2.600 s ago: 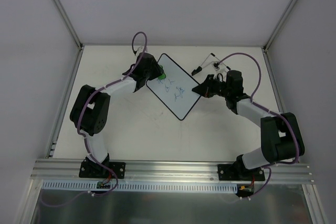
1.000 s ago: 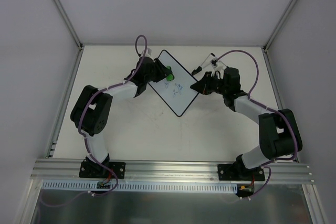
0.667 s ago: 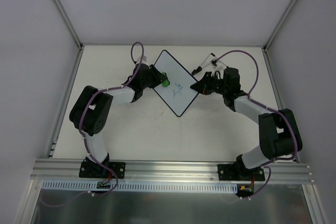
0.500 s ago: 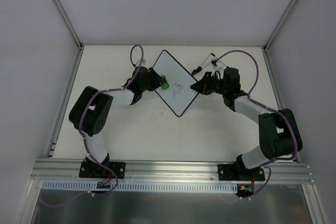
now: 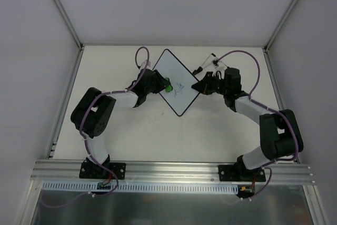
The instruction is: Erase the whiteboard
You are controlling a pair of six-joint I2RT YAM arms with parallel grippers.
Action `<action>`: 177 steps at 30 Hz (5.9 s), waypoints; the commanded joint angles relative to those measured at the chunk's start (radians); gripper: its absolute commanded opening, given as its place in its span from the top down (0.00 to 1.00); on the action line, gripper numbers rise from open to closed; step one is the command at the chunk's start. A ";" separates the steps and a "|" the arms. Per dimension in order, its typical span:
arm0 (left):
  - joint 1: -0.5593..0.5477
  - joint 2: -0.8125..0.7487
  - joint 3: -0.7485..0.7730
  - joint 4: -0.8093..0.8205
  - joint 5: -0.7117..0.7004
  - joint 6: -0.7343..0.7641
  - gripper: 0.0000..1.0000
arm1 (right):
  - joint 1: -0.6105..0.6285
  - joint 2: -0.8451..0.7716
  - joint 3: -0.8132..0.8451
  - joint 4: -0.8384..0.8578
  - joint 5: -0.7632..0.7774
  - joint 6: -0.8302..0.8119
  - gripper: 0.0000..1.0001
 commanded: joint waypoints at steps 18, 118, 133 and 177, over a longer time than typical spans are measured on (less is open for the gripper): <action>-0.229 -0.017 0.189 -0.130 0.061 0.136 1.00 | 0.074 0.022 -0.015 -0.035 -0.133 -0.075 1.00; 0.145 -0.711 -0.427 -0.783 -0.213 0.134 1.00 | 0.067 -0.076 0.008 -0.058 -0.107 -0.075 1.00; 0.153 -0.589 -0.299 -0.848 -0.224 0.197 0.15 | 0.013 -0.163 0.140 -0.152 -0.121 -0.095 1.00; 0.153 -0.996 -0.137 -0.934 -0.408 0.545 0.01 | -0.647 0.218 0.613 -0.368 -0.507 -0.273 1.00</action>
